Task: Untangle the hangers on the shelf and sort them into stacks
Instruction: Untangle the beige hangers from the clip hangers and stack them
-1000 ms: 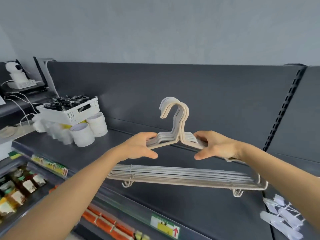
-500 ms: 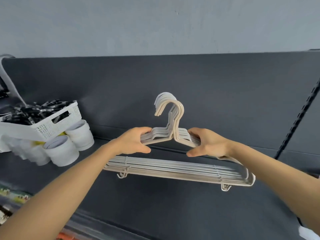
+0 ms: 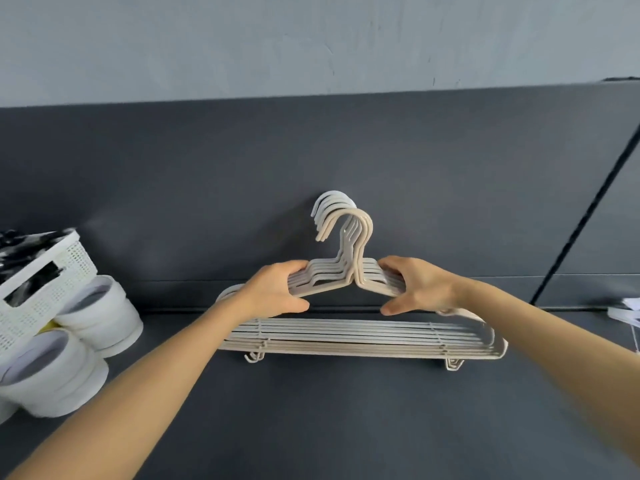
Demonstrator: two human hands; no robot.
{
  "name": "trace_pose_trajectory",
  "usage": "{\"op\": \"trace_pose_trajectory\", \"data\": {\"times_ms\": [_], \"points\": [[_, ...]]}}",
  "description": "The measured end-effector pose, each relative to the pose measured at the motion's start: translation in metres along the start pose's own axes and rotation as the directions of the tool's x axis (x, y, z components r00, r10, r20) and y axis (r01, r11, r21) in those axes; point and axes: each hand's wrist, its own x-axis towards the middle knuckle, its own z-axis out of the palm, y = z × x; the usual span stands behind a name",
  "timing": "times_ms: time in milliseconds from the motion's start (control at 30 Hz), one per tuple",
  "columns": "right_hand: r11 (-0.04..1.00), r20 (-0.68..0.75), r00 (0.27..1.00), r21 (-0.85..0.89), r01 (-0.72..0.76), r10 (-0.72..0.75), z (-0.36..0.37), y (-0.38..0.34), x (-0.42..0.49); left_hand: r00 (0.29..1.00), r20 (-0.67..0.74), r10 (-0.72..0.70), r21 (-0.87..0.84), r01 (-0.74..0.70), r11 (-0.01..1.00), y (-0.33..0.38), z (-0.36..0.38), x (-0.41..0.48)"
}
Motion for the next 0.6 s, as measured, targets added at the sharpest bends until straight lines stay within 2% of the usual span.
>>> {"op": "trace_pose_trajectory", "data": {"times_ms": [100,233,367,500,600], "points": [[0.999,-0.015,1.0,-0.034,-0.007,0.006,-0.003,0.0,0.003,1.0,-0.01,0.007,-0.004,-0.007,1.0,-0.004,0.0,0.007],[1.0,0.014,1.0,0.022,-0.022,0.022,-0.005,0.001,0.004,1.0,0.022,-0.003,-0.012,0.003,1.0,-0.005,0.001,0.013],[1.0,0.031,0.999,0.007,-0.03,0.03,-0.006,0.0,0.003,0.999,0.05,0.001,0.014,-0.001,1.0,-0.003,0.003,0.012],[0.973,0.015,0.999,-0.227,-0.026,0.03,-0.003,-0.001,0.0,0.998,0.062,-0.024,0.122,0.017,0.992,-0.003,0.007,0.008],[0.96,-0.058,0.996,-0.271,-0.075,0.061,0.006,0.001,-0.006,0.999,-0.046,-0.009,0.236,0.02,0.972,-0.006,0.014,0.005]]}}
